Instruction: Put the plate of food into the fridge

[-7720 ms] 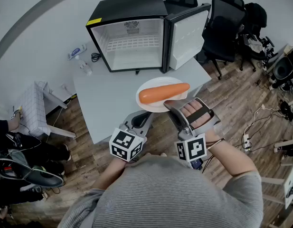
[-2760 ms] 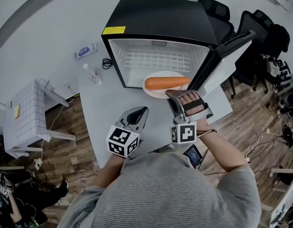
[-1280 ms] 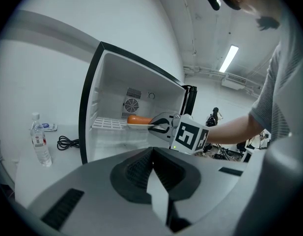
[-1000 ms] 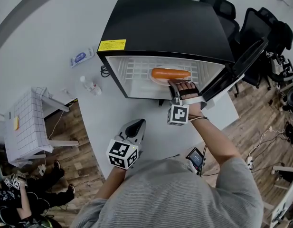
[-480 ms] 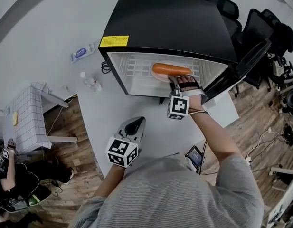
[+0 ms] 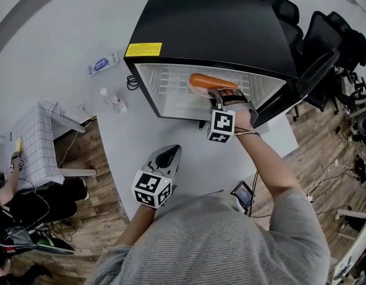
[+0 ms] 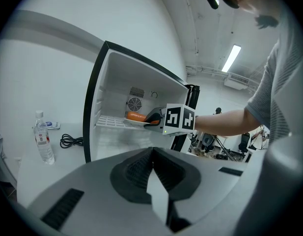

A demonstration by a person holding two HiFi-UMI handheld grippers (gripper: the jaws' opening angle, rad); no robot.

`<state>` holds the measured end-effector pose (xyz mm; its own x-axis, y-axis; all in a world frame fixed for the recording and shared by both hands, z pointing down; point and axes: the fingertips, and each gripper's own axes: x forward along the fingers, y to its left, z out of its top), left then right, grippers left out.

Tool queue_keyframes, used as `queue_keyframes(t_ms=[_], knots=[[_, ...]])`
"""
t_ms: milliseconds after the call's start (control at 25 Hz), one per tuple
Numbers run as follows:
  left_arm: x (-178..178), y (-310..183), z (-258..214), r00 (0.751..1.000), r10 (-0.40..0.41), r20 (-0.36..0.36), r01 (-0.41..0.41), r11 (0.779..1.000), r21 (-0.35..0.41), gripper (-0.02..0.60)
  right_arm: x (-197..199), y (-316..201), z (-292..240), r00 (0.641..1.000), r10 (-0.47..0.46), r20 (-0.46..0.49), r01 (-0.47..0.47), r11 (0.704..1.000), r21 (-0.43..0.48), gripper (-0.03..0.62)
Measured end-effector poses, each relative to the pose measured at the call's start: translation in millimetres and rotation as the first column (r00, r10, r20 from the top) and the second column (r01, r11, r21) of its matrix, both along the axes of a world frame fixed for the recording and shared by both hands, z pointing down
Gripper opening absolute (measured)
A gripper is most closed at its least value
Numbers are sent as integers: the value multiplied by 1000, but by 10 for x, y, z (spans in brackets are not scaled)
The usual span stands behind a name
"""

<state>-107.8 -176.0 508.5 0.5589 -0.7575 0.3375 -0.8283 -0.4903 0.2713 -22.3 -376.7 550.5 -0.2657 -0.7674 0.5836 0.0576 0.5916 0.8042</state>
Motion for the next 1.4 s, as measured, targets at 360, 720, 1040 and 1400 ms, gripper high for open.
queue_keyframes(t_ms=[360, 720, 1040, 1400], knots=[[-11, 6, -3, 1000, -5, 1, 5, 1000, 1, 11, -74, -12, 31, 999, 21, 46, -14, 991, -137, 49], [-17, 13, 5, 1000, -12, 0, 12, 1000, -2, 11, -129, 60, 41, 999, 11, 51, 4, 954, -300, 65], [-18, 20, 24, 1000, -17, 5, 17, 1000, -4, 11, -253, 134, 20, 996, -52, 69, 70, 957, -283, 115], [-10, 20, 43, 1000, -15, 10, 15, 1000, -8, 11, -264, 142, 17, 996, -68, 52, 73, 993, -94, 141]])
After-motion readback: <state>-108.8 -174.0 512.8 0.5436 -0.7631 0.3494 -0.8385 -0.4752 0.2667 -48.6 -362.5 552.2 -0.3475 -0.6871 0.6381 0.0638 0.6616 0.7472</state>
